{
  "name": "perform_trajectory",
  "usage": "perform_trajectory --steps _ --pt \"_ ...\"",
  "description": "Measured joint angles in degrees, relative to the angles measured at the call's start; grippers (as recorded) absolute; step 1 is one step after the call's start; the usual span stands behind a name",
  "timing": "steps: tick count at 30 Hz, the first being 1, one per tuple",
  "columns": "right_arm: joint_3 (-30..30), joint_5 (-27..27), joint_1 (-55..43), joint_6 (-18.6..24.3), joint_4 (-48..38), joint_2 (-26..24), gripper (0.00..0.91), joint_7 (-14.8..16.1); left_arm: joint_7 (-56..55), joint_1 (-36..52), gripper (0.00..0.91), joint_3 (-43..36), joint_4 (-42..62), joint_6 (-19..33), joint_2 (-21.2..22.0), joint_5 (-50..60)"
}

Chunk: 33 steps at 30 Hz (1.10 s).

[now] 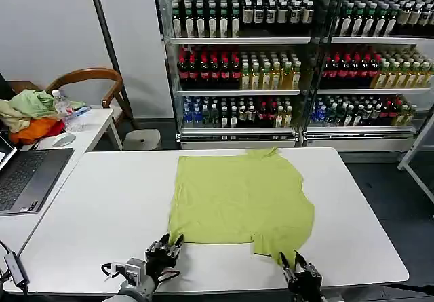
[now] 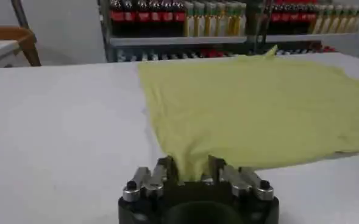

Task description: Fold and organize the clothes.

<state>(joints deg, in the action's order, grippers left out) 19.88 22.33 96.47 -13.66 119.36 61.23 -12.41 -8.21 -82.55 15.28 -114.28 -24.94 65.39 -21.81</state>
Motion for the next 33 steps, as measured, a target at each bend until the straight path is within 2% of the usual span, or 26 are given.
perform_trajectory --steps 17,33 --pt "1.6 -2.3 4.2 0.4 3.3 -1.6 0.000 2.0 1.7 -2.7 0.040 0.8 -1.8 1.3 -0.9 0.7" --pt "4.5 -5.9 13.0 1.8 9.3 -2.5 0.000 3.5 2.2 -11.5 0.050 6.1 -8.1 3.5 -3.8 1.3"
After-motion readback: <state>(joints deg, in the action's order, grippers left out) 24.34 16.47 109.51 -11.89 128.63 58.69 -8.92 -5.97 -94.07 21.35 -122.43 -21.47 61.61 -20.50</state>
